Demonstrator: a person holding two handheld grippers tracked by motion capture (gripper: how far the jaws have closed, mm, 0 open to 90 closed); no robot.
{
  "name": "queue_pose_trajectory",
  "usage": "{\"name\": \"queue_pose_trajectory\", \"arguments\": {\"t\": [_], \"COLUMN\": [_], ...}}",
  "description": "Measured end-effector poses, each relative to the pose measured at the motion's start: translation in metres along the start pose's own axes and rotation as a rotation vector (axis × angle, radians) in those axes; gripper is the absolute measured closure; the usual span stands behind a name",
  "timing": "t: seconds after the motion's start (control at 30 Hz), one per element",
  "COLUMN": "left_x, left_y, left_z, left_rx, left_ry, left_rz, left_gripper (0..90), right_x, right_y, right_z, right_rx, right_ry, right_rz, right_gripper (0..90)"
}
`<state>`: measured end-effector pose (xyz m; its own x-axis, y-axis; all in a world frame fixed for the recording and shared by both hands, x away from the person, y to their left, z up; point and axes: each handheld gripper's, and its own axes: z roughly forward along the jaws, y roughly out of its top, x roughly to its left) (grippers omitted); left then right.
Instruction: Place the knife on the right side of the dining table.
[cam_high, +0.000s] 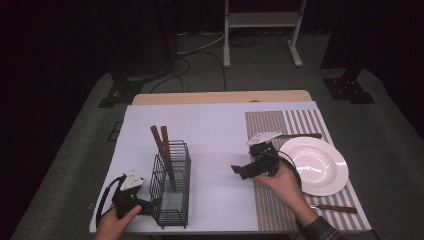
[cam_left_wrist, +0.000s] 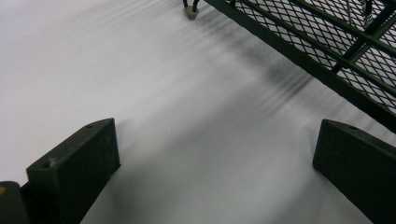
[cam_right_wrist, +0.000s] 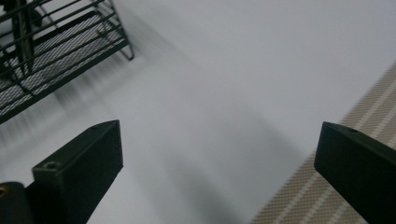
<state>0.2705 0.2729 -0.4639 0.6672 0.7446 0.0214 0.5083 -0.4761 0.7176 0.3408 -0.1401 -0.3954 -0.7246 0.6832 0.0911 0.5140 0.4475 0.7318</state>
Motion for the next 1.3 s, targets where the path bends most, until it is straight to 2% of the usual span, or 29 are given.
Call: {"name": "queue_pose_trajectory", "arguments": {"t": [0.2, 0.53, 0.77, 0.97, 1.0, 1.3], "left_x": [0.0, 0.0, 0.0, 0.0, 0.0, 0.0], "left_y": [0.0, 0.0, 0.0, 0.0, 0.0, 0.0], "left_z": [0.0, 0.0, 0.0, 0.0, 0.0, 0.0], "left_rx": [0.001, 0.001, 0.001, 0.001, 0.001, 0.002], "left_ry": [0.0, 0.001, 0.0, 0.0, 0.0, 0.0], "left_rz": [0.001, 0.002, 0.002, 0.002, 0.002, 0.002], "left_gripper": [0.0, 0.0, 0.0, 0.0, 0.0, 0.0], "right_x": [0.027, 0.056, 0.065, 0.072, 0.073, 0.073], "right_y": [-0.003, -0.015, -0.021, -0.028, -0.029, -0.032], "right_z": [0.021, 0.049, 0.06, 0.069, 0.07, 0.069], "right_rx": [0.049, 0.117, 0.146, 0.174, 0.175, 0.153], "right_ry": [0.053, 0.098, 0.107, 0.095, 0.086, 0.086], "right_rz": [-0.069, -0.139, -0.174, -0.212, -0.224, -0.228], "right_gripper": [0.3, 0.3, 0.3, 0.3, 0.0, 0.0]}}
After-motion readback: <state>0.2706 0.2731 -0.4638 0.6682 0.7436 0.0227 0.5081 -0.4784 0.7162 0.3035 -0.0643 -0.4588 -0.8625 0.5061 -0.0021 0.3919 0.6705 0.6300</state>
